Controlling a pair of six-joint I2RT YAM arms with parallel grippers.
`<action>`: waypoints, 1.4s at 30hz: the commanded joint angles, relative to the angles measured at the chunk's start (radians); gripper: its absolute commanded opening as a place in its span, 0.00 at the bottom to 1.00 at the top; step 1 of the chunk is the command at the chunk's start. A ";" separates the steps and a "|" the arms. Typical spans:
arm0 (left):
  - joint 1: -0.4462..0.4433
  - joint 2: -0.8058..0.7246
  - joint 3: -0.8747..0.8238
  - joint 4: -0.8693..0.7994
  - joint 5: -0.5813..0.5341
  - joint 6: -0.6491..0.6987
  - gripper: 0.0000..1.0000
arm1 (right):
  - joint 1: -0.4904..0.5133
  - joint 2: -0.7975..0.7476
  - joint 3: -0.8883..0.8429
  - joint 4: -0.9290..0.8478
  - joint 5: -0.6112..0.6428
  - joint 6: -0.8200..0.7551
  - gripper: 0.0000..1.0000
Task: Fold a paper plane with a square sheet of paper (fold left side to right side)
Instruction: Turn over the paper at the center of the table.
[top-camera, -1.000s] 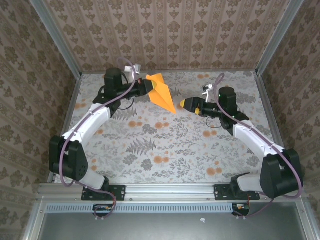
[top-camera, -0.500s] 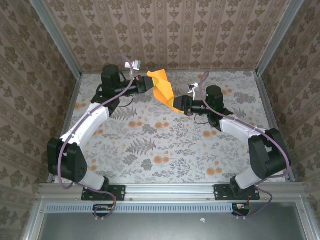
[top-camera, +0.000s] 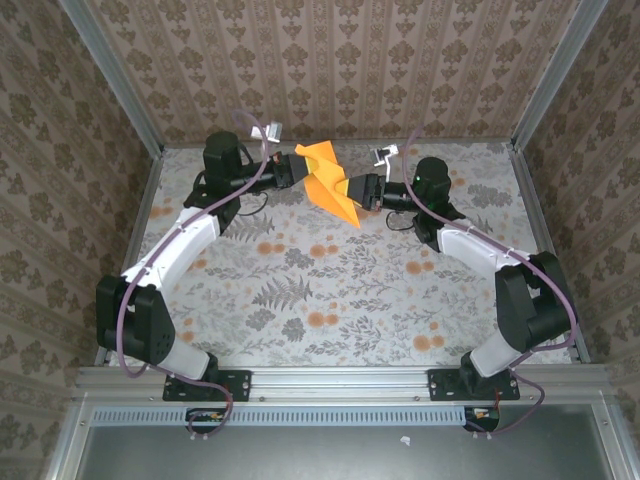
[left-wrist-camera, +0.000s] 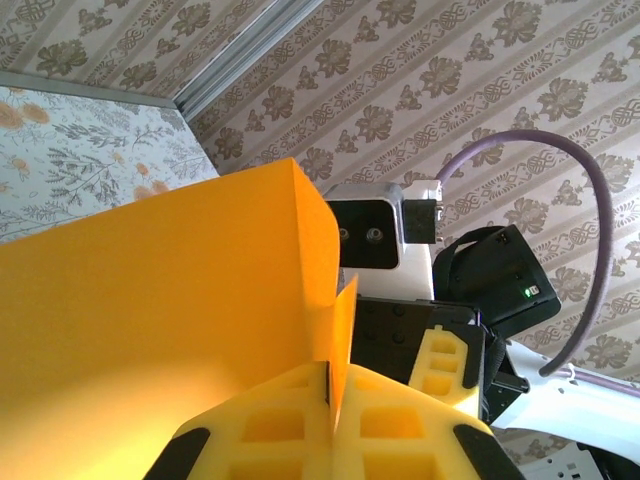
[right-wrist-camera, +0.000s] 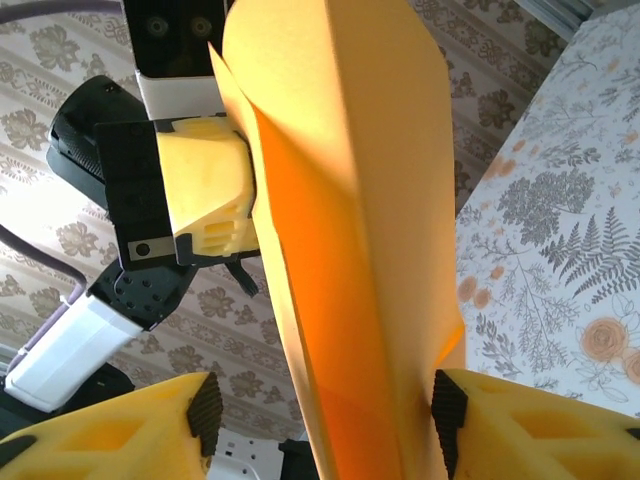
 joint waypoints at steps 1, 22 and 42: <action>-0.008 0.016 -0.011 0.037 0.023 -0.014 0.00 | -0.003 -0.013 0.037 -0.010 -0.023 -0.014 0.53; 0.058 -0.101 -0.028 -0.361 -0.191 0.228 0.54 | 0.007 -0.180 0.143 -0.909 0.310 -0.626 0.07; 0.156 -0.456 -0.239 -0.599 -0.739 0.246 0.69 | 0.537 0.359 0.574 -1.674 2.003 -1.088 0.09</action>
